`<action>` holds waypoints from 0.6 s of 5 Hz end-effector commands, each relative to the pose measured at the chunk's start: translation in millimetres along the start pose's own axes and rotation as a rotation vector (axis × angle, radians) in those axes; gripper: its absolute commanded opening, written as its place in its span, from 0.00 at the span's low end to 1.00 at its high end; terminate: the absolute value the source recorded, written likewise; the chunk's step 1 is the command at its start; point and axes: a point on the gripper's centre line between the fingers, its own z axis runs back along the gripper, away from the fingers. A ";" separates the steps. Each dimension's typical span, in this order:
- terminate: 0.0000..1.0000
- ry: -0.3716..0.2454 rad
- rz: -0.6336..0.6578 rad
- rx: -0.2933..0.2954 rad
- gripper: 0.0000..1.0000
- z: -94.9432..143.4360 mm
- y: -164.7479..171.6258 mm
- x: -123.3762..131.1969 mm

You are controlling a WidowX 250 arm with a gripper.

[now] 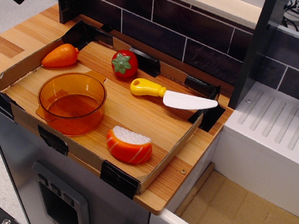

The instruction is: Put knife in pot

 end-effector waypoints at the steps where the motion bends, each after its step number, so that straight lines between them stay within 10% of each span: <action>1: 0.00 0.000 0.000 0.000 1.00 0.0 0.0 0.0; 3: 0.00 -0.025 0.507 -0.010 1.00 5.0 -42.1 -5.4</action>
